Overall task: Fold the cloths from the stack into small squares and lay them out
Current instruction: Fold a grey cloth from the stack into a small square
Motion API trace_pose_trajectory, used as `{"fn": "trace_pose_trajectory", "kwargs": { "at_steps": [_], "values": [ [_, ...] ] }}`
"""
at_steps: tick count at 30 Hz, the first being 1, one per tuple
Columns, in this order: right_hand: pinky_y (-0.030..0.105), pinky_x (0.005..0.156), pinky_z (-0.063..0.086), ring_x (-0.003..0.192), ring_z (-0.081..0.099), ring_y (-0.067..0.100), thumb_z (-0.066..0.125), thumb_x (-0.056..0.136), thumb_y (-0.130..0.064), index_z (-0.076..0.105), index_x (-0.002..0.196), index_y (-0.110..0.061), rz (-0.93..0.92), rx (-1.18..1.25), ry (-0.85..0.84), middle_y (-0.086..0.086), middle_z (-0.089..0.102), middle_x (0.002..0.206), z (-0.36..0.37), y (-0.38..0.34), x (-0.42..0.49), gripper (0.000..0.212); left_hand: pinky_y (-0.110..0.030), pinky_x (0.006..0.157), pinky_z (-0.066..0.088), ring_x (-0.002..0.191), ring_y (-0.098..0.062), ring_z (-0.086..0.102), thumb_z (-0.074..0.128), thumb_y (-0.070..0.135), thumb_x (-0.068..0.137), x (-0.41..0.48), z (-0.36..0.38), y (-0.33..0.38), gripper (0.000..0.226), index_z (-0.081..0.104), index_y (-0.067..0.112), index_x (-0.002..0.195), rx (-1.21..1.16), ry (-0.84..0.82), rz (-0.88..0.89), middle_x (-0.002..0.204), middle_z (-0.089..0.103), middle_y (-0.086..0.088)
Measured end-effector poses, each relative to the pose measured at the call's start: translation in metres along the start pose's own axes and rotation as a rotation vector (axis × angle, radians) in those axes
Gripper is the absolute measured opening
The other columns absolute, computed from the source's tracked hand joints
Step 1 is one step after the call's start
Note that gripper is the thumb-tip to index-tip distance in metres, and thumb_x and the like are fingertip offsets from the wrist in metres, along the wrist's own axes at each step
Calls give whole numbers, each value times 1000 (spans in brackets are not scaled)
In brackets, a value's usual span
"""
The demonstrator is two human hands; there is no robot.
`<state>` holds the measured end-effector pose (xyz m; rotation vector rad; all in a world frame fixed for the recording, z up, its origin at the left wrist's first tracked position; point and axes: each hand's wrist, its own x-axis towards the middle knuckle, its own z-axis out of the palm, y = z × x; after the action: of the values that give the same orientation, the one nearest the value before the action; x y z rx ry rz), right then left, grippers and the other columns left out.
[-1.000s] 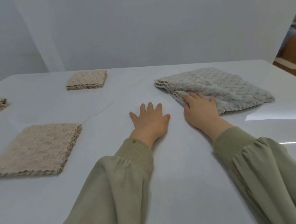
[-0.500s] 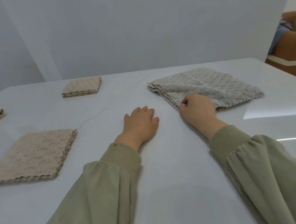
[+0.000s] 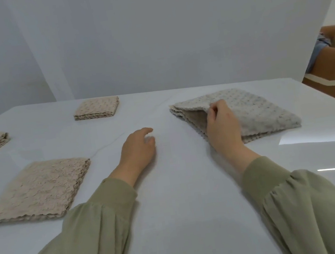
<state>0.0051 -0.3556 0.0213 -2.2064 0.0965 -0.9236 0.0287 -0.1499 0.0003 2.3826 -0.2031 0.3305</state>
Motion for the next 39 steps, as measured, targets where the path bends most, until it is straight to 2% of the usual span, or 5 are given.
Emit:
{"fn": "trace_pose_trajectory", "kwargs": {
  "at_steps": [7,11,18,28,39],
  "values": [
    [41,115,12,131,39,24,37,97,-19,48,125,-6,-311,-129,-264,11,47,138,18,-41,-33,33,-27,102,35,122,-16,48,34,19,99,1,-29,-20,36,50,16,130,-415,351,-192,131,54,-2],
    [59,111,10,133,33,29,29,98,-33,44,130,-11,-47,-672,-568,10,43,140,21,-17,-29,42,-25,100,34,121,-14,48,35,22,100,-6,-21,-11,33,52,17,128,-397,288,-116,129,55,0],
    [28,71,40,93,60,24,41,94,-15,63,106,-14,-202,-213,-638,6,68,101,30,-41,-39,25,-22,98,35,120,-12,49,59,26,90,-9,-14,-8,44,50,20,133,-162,-108,63,129,54,4],
    [49,117,13,137,32,25,37,92,-11,49,129,-10,-256,-329,-262,10,41,145,25,-25,-24,39,-42,93,36,121,-32,38,47,14,89,-5,-41,-15,41,50,14,130,512,324,-158,133,44,-12],
    [59,111,-7,146,-3,24,10,97,-51,6,151,-27,-69,-677,-671,-1,2,159,42,32,31,59,-64,111,-1,146,-27,-2,16,66,90,13,37,32,67,10,34,149,637,-321,-10,159,2,0]
  ]
}}
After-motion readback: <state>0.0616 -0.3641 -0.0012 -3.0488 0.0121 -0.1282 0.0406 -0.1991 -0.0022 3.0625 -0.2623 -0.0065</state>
